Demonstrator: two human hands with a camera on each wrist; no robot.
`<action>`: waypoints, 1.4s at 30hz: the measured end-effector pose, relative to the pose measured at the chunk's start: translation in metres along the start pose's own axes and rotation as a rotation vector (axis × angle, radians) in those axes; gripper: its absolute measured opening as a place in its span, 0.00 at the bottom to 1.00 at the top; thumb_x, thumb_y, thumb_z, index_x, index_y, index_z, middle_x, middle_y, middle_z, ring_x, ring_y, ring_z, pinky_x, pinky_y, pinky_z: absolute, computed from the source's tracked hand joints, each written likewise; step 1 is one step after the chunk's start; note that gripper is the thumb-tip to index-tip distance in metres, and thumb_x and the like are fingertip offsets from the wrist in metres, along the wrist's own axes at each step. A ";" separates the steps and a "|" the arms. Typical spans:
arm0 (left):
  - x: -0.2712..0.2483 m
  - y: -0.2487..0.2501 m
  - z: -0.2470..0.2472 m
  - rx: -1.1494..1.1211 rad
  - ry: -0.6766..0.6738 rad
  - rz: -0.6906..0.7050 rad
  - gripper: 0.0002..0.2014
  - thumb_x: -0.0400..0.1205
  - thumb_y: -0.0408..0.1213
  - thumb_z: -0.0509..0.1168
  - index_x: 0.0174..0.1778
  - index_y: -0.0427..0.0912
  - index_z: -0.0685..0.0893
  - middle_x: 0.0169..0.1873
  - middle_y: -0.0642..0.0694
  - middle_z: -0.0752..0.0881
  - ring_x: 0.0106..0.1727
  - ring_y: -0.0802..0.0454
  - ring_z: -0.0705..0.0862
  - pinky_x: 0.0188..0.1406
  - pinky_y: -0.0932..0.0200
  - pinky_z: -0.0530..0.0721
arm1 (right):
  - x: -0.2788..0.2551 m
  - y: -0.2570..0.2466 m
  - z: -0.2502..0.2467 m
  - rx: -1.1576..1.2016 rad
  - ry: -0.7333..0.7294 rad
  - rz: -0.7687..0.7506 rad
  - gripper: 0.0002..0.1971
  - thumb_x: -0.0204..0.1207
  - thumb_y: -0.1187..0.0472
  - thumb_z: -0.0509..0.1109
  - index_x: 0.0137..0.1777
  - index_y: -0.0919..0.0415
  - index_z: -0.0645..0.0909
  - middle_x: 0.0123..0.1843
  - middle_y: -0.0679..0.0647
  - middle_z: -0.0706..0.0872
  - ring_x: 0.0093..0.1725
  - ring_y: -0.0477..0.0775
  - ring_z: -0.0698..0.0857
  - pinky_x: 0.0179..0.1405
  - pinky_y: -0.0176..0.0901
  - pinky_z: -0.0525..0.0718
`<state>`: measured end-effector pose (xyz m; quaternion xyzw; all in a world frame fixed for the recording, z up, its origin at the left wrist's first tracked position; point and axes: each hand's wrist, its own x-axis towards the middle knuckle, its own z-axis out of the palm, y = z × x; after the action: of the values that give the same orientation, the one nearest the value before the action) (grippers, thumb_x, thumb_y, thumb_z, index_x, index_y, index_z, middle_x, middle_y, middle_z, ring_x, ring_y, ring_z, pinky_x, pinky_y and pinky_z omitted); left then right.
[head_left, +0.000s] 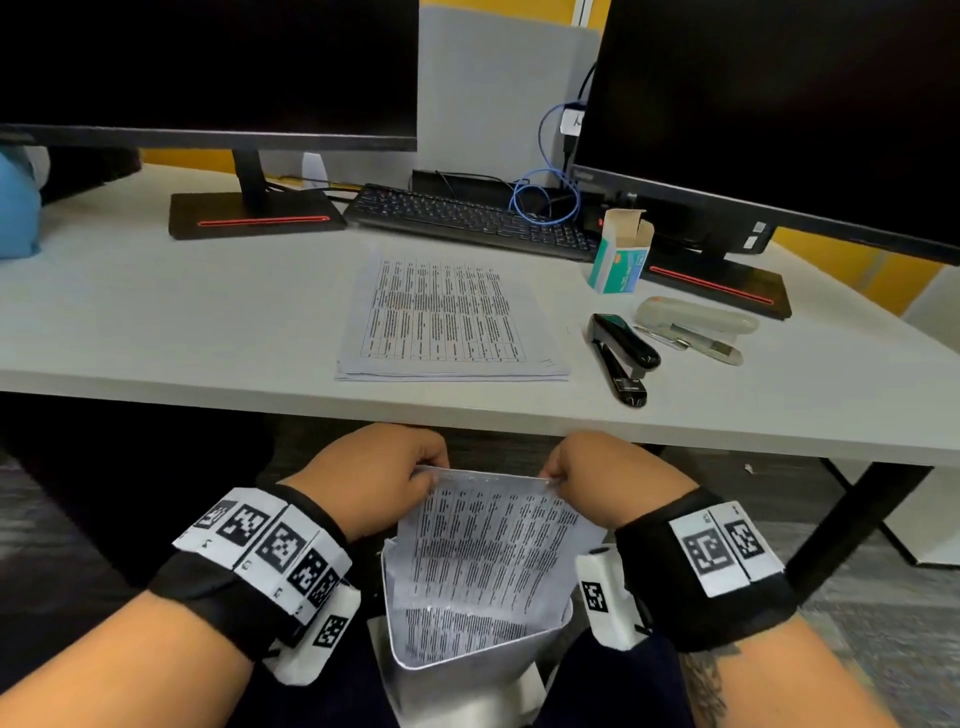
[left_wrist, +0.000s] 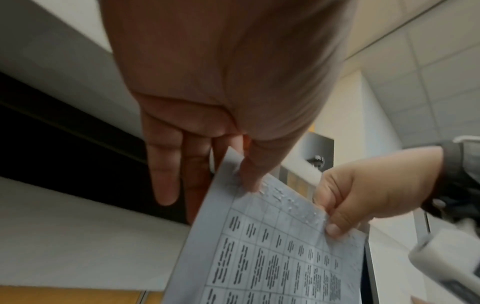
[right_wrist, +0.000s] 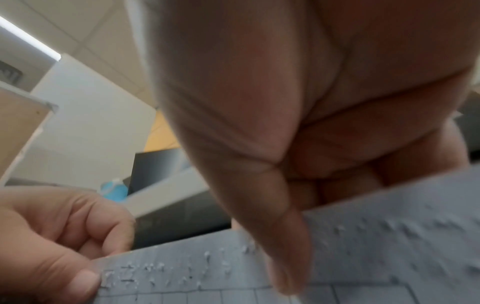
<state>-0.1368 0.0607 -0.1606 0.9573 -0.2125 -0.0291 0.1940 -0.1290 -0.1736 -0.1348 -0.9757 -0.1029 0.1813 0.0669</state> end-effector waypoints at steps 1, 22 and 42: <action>0.002 -0.003 0.007 0.026 -0.031 -0.005 0.06 0.84 0.44 0.61 0.47 0.56 0.83 0.42 0.60 0.86 0.46 0.60 0.82 0.48 0.57 0.82 | 0.003 0.000 0.006 -0.024 -0.030 0.022 0.14 0.81 0.66 0.65 0.62 0.56 0.87 0.60 0.55 0.88 0.58 0.57 0.85 0.57 0.41 0.79; 0.010 -0.021 0.069 0.016 -0.145 -0.098 0.15 0.83 0.47 0.65 0.66 0.54 0.82 0.61 0.51 0.81 0.62 0.52 0.80 0.66 0.55 0.77 | 0.044 -0.003 0.088 -0.064 -0.065 -0.049 0.20 0.77 0.65 0.71 0.69 0.58 0.81 0.67 0.60 0.83 0.65 0.61 0.82 0.64 0.47 0.79; 0.015 0.004 -0.025 0.032 0.501 -0.180 0.17 0.85 0.41 0.60 0.69 0.42 0.80 0.63 0.42 0.82 0.63 0.43 0.80 0.63 0.48 0.78 | 0.017 -0.010 -0.055 0.326 0.541 0.104 0.27 0.79 0.71 0.61 0.77 0.52 0.74 0.71 0.56 0.81 0.70 0.55 0.79 0.66 0.39 0.74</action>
<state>-0.1218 0.0603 -0.1353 0.9526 -0.0722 0.1949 0.2222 -0.0948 -0.1651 -0.0879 -0.9689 -0.0008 -0.0676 0.2380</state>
